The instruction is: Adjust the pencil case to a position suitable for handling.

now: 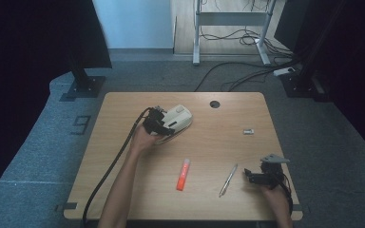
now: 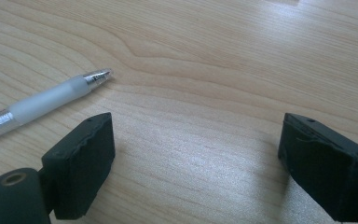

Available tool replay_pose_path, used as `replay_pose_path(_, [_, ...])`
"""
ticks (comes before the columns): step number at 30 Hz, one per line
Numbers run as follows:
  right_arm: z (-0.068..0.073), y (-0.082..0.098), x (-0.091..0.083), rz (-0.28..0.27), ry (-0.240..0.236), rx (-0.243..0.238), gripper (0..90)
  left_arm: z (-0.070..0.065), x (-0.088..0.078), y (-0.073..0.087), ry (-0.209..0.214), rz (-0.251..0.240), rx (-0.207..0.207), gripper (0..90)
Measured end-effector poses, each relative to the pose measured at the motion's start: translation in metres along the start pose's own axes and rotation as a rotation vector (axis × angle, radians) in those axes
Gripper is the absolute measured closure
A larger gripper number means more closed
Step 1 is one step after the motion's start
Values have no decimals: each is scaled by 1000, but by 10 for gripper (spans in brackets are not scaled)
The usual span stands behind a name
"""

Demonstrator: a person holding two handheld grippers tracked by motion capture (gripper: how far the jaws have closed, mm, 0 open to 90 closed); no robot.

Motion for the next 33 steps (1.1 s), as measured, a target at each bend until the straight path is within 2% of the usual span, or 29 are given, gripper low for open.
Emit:
replay_pose_path(6, [0, 0, 0, 0, -1, -2, 105, 5, 4, 5, 7, -9, -14, 322])
replay_pose_path(10, [0, 0, 0, 0, -2, -2, 105, 6, 4, 10, -40, 15, 6, 312])
replay_pose_path(14, [0, 0, 0, 1, -2, -3, 105, 8, 5, 16, -52, 14, 2, 318])
replay_pose_path(16, [0, 0, 0, 1, -2, -3, 105, 5, 8, 18, -72, 22, 20, 321])
replay_pose_path(17, [0, 0, 0, 1, -2, -3, 105, 1, 12, 21, -115, 35, 61, 324])
replay_pose_path(18, [0, 0, 0, 1, -2, -3, 105, 1, 12, 21, -115, 35, 61, 333])
replay_pose_path(19, [0, 0, 0, 1, -2, -3, 105, -1, 13, 22, -145, 44, 90, 333])
replay_pose_path(20, [0, 0, 0, 1, -2, -3, 105, -2, 14, 23, -178, 45, 96, 368])
replay_pose_path(23, [0, 0, 0, 2, -2, -1, 105, -2, 13, 24, -181, 40, 91, 445])
replay_pose_path(24, [0, 0, 0, 2, -2, -1, 105, -1, 11, 25, -178, 38, 89, 445])
replay_pose_path(28, [0, 0, 0, 2, -2, -1, 105, 3, 8, 31, -159, -2, 44, 541])
replay_pose_path(33, [0, 0, 0, 2, -2, -1, 105, 0, 4, 37, -171, -31, 37, 612])
Point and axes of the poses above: each handheld gripper's, and its own axes: x roughly forward along the jaws, y roughly out of its underside, z roughly to its left, the point moved 4 cm from there along x, roughly forward along the jaws, and after that the axes turned 6 degrees about z, right-handed, at the moved point
